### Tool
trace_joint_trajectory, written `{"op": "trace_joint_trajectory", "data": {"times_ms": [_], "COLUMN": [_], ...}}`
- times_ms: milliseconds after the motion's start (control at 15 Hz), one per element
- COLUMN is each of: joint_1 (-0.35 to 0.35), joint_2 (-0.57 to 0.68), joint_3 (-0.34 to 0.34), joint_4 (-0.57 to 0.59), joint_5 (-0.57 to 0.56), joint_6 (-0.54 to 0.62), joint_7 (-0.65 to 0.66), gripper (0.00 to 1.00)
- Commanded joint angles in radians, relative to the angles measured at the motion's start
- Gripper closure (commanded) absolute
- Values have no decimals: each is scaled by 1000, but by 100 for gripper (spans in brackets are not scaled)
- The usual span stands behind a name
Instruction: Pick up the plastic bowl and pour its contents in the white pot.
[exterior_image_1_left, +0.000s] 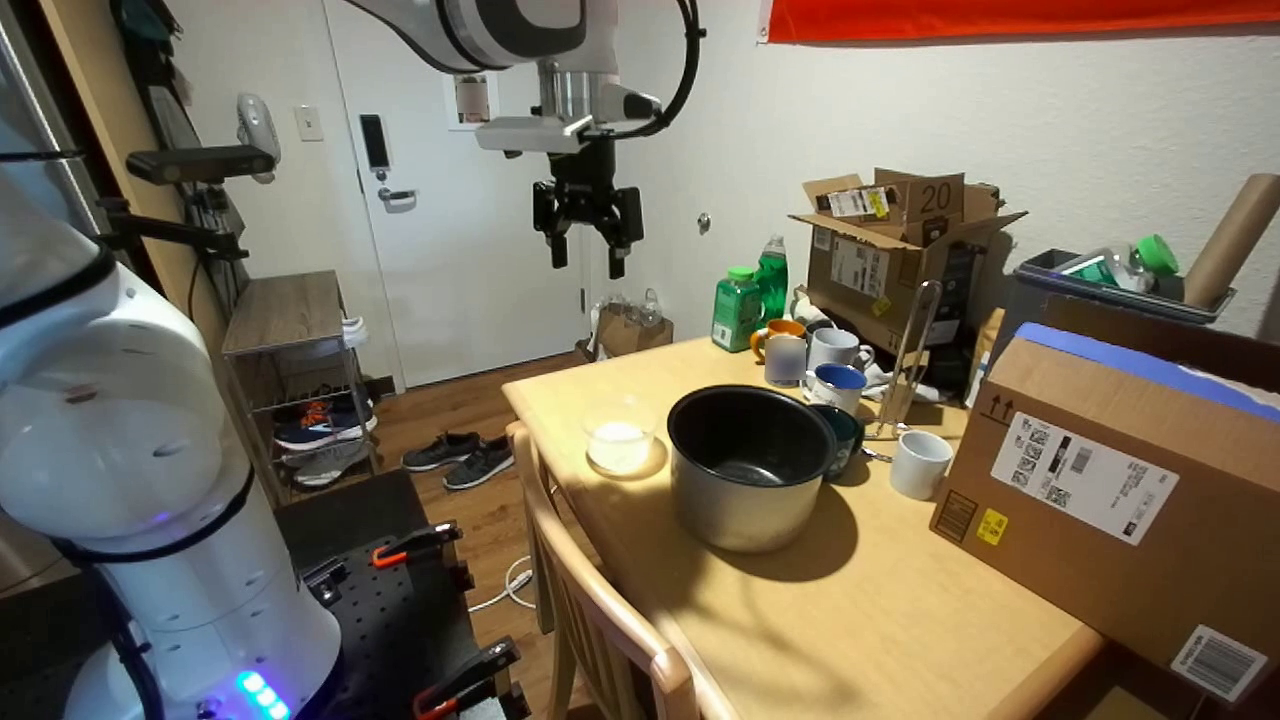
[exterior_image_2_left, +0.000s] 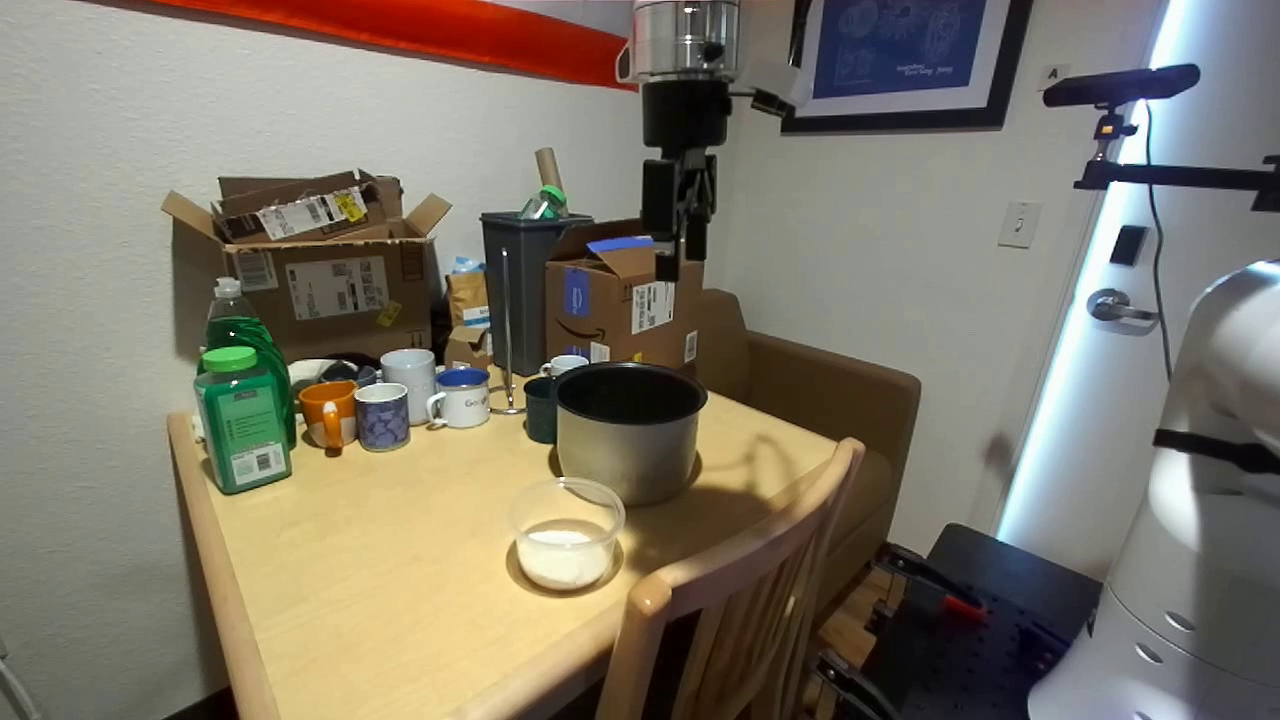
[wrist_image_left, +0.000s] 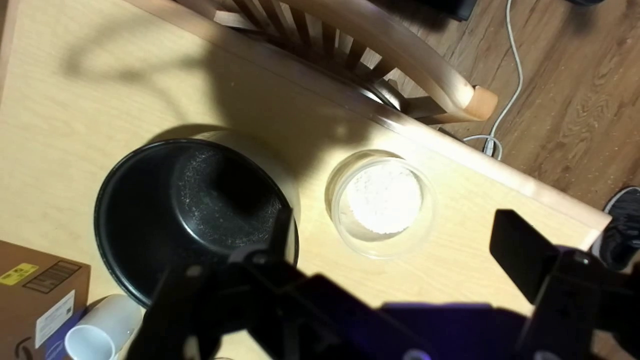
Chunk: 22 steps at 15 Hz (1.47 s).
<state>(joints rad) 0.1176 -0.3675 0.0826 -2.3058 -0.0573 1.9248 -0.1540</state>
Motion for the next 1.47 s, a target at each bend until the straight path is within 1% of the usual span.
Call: {"op": "trace_joint_trajectory", "data": {"times_ms": [0,333,867,1067,1267,1333,1400], "joint_1": [8,30,35,35,35,30,31], "joint_2": [6,88,321,399,464,424,443], "joint_3": [11,23,22,34,47,46,48], "joint_4": [6,34,143,189,238,188,201], "joint_5": [10,61,90,81,62,64,63], "joint_6": [20,96,209,221,183,214,214], "joint_7": [28,25,-27,-20,-17,1,1], "gripper": [0,0,0,0,0,0,0]}}
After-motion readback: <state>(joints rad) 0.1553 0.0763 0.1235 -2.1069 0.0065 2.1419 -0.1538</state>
